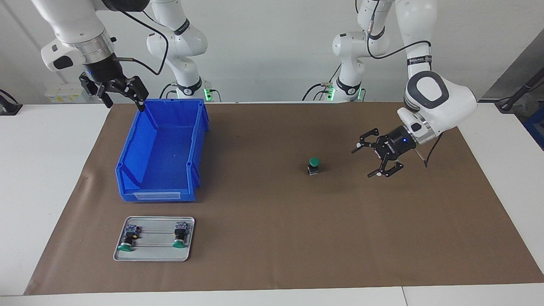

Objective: Place and press button with both arms

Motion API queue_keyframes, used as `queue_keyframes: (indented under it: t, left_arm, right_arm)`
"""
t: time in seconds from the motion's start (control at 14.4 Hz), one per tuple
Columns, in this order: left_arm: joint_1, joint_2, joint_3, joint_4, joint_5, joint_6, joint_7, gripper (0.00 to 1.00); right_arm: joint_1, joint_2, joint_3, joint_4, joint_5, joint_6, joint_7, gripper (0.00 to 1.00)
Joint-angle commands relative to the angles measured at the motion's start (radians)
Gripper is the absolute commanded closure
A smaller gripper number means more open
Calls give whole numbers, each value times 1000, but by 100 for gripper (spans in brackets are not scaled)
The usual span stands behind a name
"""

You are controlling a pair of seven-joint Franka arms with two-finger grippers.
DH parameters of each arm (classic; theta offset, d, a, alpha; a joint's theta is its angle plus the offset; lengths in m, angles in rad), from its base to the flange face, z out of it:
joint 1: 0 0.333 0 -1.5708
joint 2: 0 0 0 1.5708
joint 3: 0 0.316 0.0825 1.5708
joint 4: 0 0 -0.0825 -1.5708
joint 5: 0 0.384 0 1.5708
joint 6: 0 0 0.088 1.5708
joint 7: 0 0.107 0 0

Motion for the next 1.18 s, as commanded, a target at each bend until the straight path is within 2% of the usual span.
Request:
queue_keyframes:
  t: [0.0,0.42,0.77,0.84,0.98,1.04,1.11]
  left_arm:
    - [-54,-28,3,2,86,30,-226,5]
    - [-195,-32,1,74,396,30,-640,5]
    - [-275,-32,1,87,537,28,-878,7]
    - [-298,-34,3,85,566,27,-893,12]
    - [-327,-34,3,85,644,31,-1067,31]
    - [-335,-34,-2,87,730,30,-1169,51]
    - [-370,-35,-6,81,809,30,-1215,75]
  right_arm:
    - [-5,-10,1,-11,23,-3,-1,0]
    - [-5,-16,1,-25,23,9,-1,0]
    - [-7,-17,1,-26,21,8,-2,0]
    - [-7,-17,1,-26,21,8,-2,0]
    - [-7,-17,1,-25,21,8,-2,0]
    - [-7,-17,1,-26,21,8,-2,0]
    - [-7,-17,1,-26,21,8,-4,0]
